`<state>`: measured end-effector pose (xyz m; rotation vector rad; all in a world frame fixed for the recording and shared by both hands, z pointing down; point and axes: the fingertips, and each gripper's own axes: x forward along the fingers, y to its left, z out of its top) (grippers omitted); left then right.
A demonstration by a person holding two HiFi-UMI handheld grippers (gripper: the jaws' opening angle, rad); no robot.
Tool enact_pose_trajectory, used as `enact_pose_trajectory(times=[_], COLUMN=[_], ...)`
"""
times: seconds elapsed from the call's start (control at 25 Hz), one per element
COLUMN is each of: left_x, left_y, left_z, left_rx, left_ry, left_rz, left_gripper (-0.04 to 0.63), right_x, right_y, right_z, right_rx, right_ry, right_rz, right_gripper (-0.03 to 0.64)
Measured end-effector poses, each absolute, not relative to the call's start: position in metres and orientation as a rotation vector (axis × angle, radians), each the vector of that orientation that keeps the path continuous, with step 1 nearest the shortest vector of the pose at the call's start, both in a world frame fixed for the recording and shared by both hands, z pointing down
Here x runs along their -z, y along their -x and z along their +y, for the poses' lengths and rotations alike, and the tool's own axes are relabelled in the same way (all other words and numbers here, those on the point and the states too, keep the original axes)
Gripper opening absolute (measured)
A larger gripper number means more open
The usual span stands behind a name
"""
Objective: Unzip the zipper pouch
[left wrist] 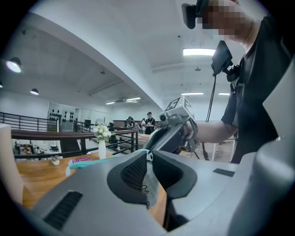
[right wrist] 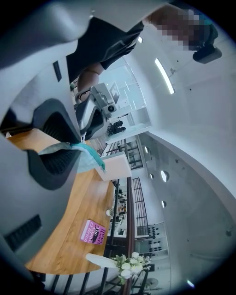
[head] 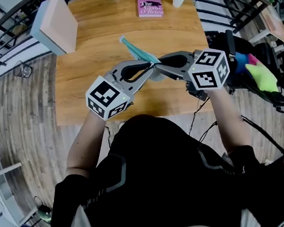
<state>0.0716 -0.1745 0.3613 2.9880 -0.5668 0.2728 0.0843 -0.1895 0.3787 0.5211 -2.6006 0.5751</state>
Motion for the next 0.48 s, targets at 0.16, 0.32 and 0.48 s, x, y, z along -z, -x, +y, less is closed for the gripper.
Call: enact_pose_trajectory(times=[0.16, 0.32, 0.48], left_x=[-0.361, -0.362, -0.361], left_y=[-0.071, -0.063, -0.062], left_z=[-0.176, -0.180, -0.181], left_rx=[-0.269, -0.283, -0.269], left_ry=[-2.983, -2.967, -2.942], left_rz=[-0.591, -0.647, -0.674], left_gripper=[0.057, 0.037, 0.034], right_x=[-0.379, -0.378, -0.378], right_y=[-0.084, -0.082, -0.082], right_z=[-0.190, -0.188, -0.189], right_rx=[-0.583, -0.572, -0.555], right_ry=[-0.516, -0.516, -0.524], right_rz=[-2.602, -2.599, -2.596], right_gripper=[0.057, 0.057, 0.057])
